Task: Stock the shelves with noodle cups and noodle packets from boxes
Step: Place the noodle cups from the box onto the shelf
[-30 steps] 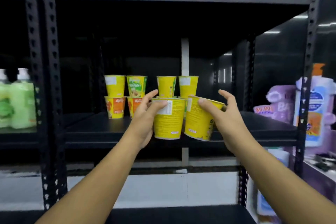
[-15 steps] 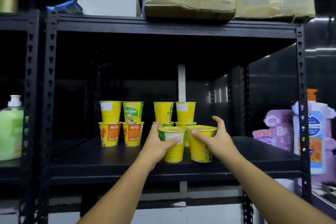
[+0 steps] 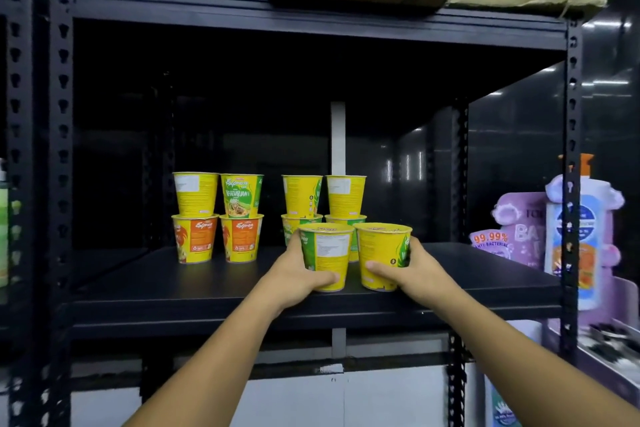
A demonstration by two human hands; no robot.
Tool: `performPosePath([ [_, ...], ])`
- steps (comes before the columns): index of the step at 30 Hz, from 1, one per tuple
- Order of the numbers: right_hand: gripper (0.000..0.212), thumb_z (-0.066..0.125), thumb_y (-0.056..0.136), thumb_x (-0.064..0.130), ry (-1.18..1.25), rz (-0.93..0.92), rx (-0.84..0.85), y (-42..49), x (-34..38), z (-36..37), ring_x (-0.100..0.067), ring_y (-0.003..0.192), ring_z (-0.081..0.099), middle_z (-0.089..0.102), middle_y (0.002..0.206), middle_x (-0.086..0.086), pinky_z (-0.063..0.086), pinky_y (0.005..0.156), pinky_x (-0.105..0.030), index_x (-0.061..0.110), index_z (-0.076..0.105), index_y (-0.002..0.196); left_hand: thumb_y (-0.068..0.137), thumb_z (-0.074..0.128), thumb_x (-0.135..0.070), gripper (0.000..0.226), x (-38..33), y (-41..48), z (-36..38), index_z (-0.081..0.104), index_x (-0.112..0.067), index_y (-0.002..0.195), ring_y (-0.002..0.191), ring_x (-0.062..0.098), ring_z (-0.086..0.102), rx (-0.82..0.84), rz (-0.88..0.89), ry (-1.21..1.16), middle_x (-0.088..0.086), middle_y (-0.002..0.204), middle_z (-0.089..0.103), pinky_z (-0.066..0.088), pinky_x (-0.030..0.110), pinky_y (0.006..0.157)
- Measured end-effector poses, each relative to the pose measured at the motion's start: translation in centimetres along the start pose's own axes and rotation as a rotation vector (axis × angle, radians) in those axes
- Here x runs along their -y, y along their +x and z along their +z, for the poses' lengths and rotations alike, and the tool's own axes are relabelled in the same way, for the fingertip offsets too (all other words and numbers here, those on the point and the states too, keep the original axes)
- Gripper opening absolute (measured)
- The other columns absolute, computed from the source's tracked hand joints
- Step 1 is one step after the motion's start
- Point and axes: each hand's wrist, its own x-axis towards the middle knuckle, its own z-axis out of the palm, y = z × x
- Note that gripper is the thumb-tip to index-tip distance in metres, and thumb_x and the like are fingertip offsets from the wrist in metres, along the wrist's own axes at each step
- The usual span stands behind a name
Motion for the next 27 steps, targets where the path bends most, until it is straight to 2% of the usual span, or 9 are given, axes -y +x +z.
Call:
performPosePath([
  [3,0.089,0.089,0.067,0.058,-0.039,0.011,-0.017,0.5,-0.8,-0.8,-0.01,0.109,0.064,0.065,0.122,0.011,0.053,0.095,-0.033,0.031,0.045,0.139,0.078,0.089,-0.032,0.086,-0.5,0.4,0.6,0.035,-0.036,0.146,0.116,0.009,0.061,-0.001,-0.02,0.062,-0.014,0.13,0.062,0.045,0.03,0.102],
  [7,0.09,0.089,0.065,0.06,-0.056,0.037,-0.02,0.9,-1.9,-2.2,-0.012,0.109,0.064,0.065,0.122,0.009,0.053,0.097,-0.036,0.029,0.045,0.138,0.077,0.09,-0.03,0.073,-0.9,1.5,1.8,0.041,-0.035,0.13,0.117,0.012,0.059,0.0,-0.039,0.09,-0.014,0.123,0.061,0.043,0.029,0.1],
  [12,0.088,0.09,0.066,0.058,-0.085,0.063,-0.021,1.8,-3.2,-4.5,-0.011,0.108,0.063,0.066,0.121,0.008,0.052,0.097,-0.036,0.027,0.046,0.136,0.068,0.095,-0.037,0.087,-1.3,3.5,4.4,0.044,-0.03,0.138,0.117,0.013,0.059,0.023,-0.054,0.087,-0.011,0.13,0.062,0.045,0.032,0.099],
  [17,0.089,0.092,0.062,0.057,-0.076,0.088,-0.007,3.6,-5.6,-7.5,-0.009,0.105,0.065,0.067,0.118,0.009,0.052,0.091,-0.031,0.027,0.048,0.133,0.064,0.095,-0.044,0.1,-1.9,5.8,7.5,0.037,-0.031,0.144,0.119,0.015,0.06,0.052,-0.073,0.095,-0.011,0.133,0.062,0.049,0.041,0.108],
  [20,0.096,0.093,0.053,0.064,-0.074,0.102,0.009,5.1,-7.3,-9.5,-0.011,0.105,0.066,0.069,0.117,0.009,0.055,0.097,-0.036,0.028,0.049,0.131,0.057,0.095,-0.048,0.112,-2.4,7.5,9.6,0.035,-0.03,0.149,0.124,0.016,0.058,0.07,-0.096,0.08,-0.01,0.138,0.06,0.047,0.042,0.111],
  [22,0.096,0.093,0.054,0.063,-0.082,0.112,0.03,6.1,-8.2,-10.9,-0.011,0.106,0.066,0.068,0.117,0.009,0.054,0.096,-0.036,0.028,0.048,0.131,0.052,0.096,-0.05,0.116,-2.7,8.7,11.2,0.035,-0.029,0.149,0.125,0.017,0.057,0.07,-0.115,0.071,-0.009,0.139,0.06,0.046,0.043,0.111],
  [25,0.104,0.094,0.048,0.066,-0.076,0.13,0.038,7.9,-10.0,-12.7,-0.011,0.107,0.067,0.069,0.118,0.009,0.055,0.098,-0.038,0.028,0.048,0.133,0.063,0.097,-0.037,0.091,-2.9,10.6,13.5,0.044,-0.026,0.137,0.12,0.017,0.059,0.059,-0.139,0.053,-0.007,0.132,0.062,0.047,0.041,0.109],
  [27,0.105,0.094,0.047,0.063,-0.057,0.142,0.062,9.0,-11.0,-13.7,-0.012,0.106,0.068,0.07,0.117,0.008,0.055,0.097,-0.036,0.027,0.048,0.134,0.062,0.097,-0.036,0.084,-3.2,11.7,14.8,0.047,-0.026,0.129,0.116,0.017,0.061,0.06,-0.162,0.057,-0.008,0.126,0.064,0.048,0.043,0.108],
])
